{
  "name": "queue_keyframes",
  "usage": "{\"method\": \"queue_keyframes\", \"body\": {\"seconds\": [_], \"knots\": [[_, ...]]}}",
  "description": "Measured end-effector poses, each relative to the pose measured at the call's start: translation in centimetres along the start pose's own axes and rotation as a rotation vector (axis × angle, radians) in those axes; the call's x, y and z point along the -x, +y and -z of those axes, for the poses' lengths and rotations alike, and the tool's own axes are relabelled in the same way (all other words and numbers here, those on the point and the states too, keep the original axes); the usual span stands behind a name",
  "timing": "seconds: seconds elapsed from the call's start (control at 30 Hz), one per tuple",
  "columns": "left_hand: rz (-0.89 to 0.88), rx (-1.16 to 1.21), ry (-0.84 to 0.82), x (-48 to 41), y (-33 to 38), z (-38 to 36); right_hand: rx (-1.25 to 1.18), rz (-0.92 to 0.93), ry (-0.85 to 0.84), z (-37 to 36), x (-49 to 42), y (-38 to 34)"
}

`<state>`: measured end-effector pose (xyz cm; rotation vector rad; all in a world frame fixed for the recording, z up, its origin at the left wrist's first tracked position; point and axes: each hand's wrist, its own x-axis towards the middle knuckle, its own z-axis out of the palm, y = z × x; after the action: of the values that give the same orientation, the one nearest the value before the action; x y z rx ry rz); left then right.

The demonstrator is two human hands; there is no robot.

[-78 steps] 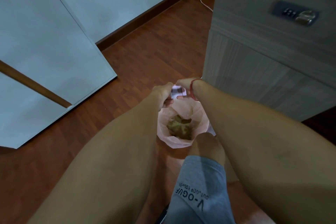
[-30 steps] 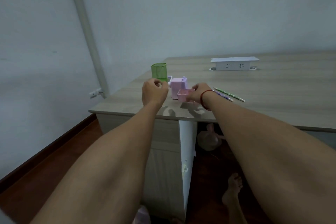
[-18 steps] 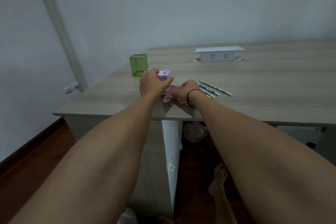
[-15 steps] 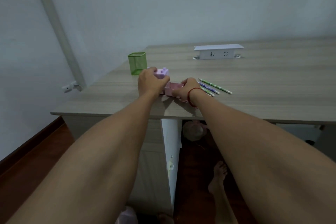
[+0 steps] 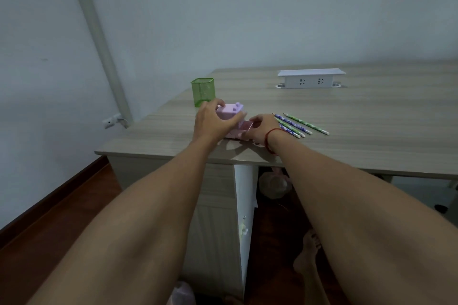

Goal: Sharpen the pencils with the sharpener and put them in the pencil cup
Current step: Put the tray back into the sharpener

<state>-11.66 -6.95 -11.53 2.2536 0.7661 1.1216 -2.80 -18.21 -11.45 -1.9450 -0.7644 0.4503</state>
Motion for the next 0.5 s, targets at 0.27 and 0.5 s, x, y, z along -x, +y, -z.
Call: {"method": "queue_keyframes", "body": {"seconds": [0.27,0.5], "knots": [[0.405,0.219,0.058,-0.5,-0.4,0.0,-0.047,0.003,0.002,-0.2,-0.4,0.2],[0.484,0.237,-0.021,-1.1,-1.6,0.7,0.088,0.105,0.026,-1.7,-1.0,-0.3]]}}
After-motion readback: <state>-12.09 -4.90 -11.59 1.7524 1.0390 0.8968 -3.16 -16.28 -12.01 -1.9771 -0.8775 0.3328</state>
